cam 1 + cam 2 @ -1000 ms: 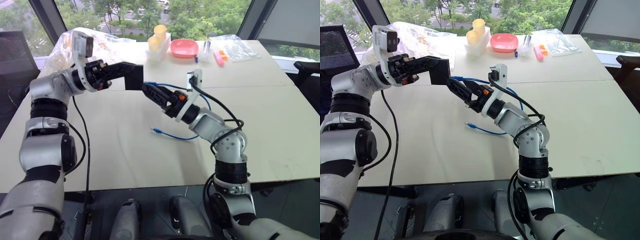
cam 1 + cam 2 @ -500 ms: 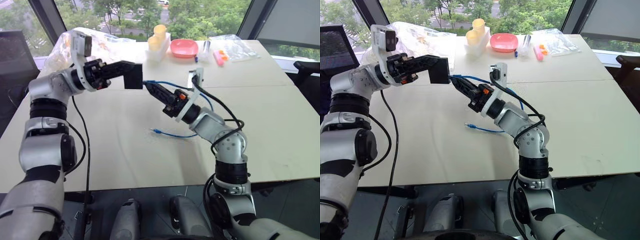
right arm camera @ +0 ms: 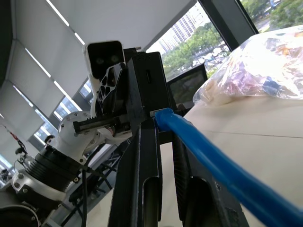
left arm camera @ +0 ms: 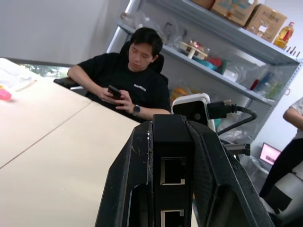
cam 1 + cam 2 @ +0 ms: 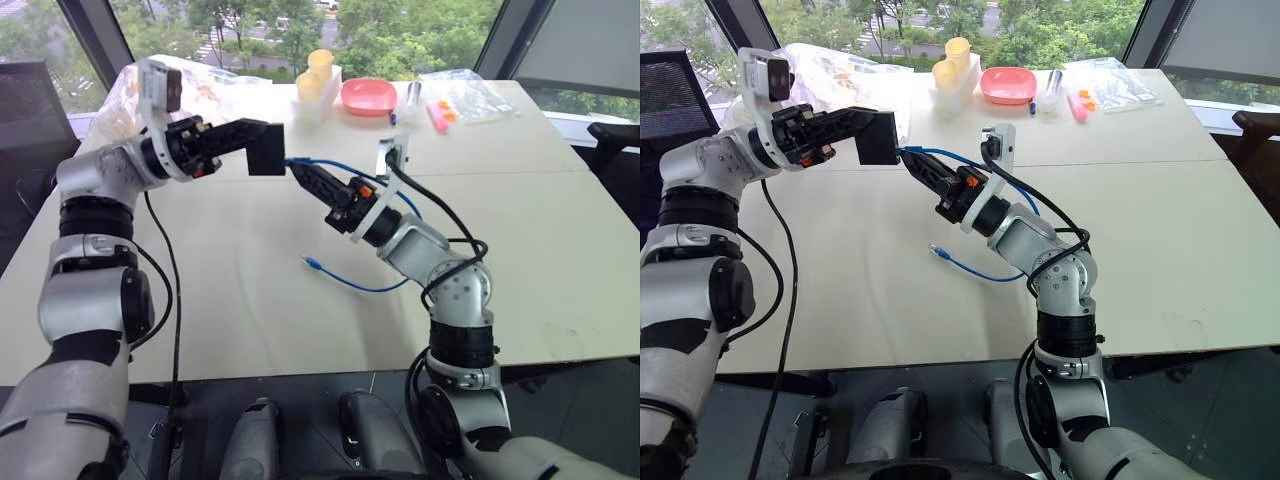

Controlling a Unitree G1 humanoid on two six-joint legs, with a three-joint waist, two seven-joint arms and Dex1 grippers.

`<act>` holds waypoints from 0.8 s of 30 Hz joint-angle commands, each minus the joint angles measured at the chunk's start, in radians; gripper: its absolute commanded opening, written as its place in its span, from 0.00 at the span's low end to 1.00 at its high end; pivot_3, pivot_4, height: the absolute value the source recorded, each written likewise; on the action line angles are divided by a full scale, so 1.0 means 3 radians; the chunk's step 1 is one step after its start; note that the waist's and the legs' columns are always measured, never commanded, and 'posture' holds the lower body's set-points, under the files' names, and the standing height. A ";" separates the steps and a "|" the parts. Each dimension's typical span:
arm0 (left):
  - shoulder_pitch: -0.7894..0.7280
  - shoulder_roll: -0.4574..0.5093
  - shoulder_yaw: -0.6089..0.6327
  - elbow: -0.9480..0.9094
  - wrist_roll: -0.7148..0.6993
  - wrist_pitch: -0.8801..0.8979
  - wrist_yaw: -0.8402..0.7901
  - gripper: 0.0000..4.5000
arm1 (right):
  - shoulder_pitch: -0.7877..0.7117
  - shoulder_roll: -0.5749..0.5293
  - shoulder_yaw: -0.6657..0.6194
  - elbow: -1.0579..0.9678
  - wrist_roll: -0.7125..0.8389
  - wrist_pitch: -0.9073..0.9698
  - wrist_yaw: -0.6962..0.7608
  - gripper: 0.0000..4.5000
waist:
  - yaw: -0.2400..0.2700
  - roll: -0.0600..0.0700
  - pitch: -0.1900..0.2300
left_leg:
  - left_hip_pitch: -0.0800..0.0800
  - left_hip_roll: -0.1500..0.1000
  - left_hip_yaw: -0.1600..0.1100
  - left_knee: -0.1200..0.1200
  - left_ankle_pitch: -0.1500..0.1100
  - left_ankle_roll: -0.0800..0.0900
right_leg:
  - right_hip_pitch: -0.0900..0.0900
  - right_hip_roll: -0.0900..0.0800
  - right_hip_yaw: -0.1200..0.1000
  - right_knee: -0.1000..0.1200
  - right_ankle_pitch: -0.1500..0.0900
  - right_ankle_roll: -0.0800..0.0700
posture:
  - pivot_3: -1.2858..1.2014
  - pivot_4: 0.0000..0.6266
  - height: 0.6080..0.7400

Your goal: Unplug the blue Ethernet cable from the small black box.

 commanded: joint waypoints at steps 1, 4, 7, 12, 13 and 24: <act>-0.0163 0.0120 0.0218 0.0028 -0.0112 0.0002 0.0089 0.11 | -0.0035 -0.0139 -0.0429 0.0028 0.0171 -0.0151 -0.0170 0.00 | 0.0001 0.0000 0.0000 | 0.0000 0.0000 0.0000 0.0000 0.0000 0.0000 | 0.0000 0.0000 0.0000 0.0000 0.0000 0.0000 | 0.52 0.24 1.00; -0.0210 0.0140 0.0310 0.0061 -0.0182 0.0030 0.0145 0.11 | -0.0004 -0.0196 -0.0646 0.0081 0.0438 -0.0139 -0.0264 0.00 | 0.0008 -0.0001 0.0000 | -0.0002 -0.0001 0.0000 0.0000 0.0000 0.0000 | 0.0000 -0.0002 0.0000 -0.0002 0.0000 0.0000 | 0.52 0.24 1.00; -0.0216 0.0134 0.0353 0.0035 -0.0209 0.0077 0.0164 0.11 | 0.0041 -0.0185 -0.0863 0.0137 0.0808 -0.0079 -0.0366 0.00 | 0.0006 0.0000 0.0000 | -0.0002 -0.0001 0.0001 -0.0003 0.0000 0.0000 | 0.0000 -0.0002 0.0000 -0.0005 0.0000 0.0001 | 0.52 0.24 1.00; -0.0127 0.0128 0.0231 -0.0028 -0.0066 -0.0007 0.0193 0.11 | 0.0140 -0.0299 -0.0784 0.0157 0.0662 -0.0114 -0.0476 0.00 | -0.0009 0.0000 0.0001 | 0.0001 0.0000 0.0001 -0.0006 0.0000 0.0000 | 0.0000 0.0000 0.0000 -0.0003 0.0000 0.0000 | 0.52 0.24 1.00; -0.0089 0.0111 0.0148 -0.0051 0.0026 -0.0109 0.0229 0.11 | 0.0168 -0.0369 -0.0706 0.0192 0.0511 -0.0121 -0.0491 0.00 | -0.0007 0.0000 0.0001 | 0.0001 0.0000 0.0001 -0.0006 0.0000 0.0000 | 0.0000 0.0000 0.0000 -0.0003 0.0000 0.0000 | 0.52 0.24 1.00; 0.0315 -0.0448 -0.0164 -0.0355 0.0498 -0.1094 0.0942 0.11 | 0.0067 -0.0679 -0.0701 0.1108 -0.0132 0.0178 -0.1200 0.83 | 0.0005 0.0000 0.0001 | -0.0005 -0.0001 0.0007 -0.0005 0.0000 0.0000 | -0.0005 -0.0003 0.0007 -0.0006 0.0000 0.0000 | 0.52 0.24 1.00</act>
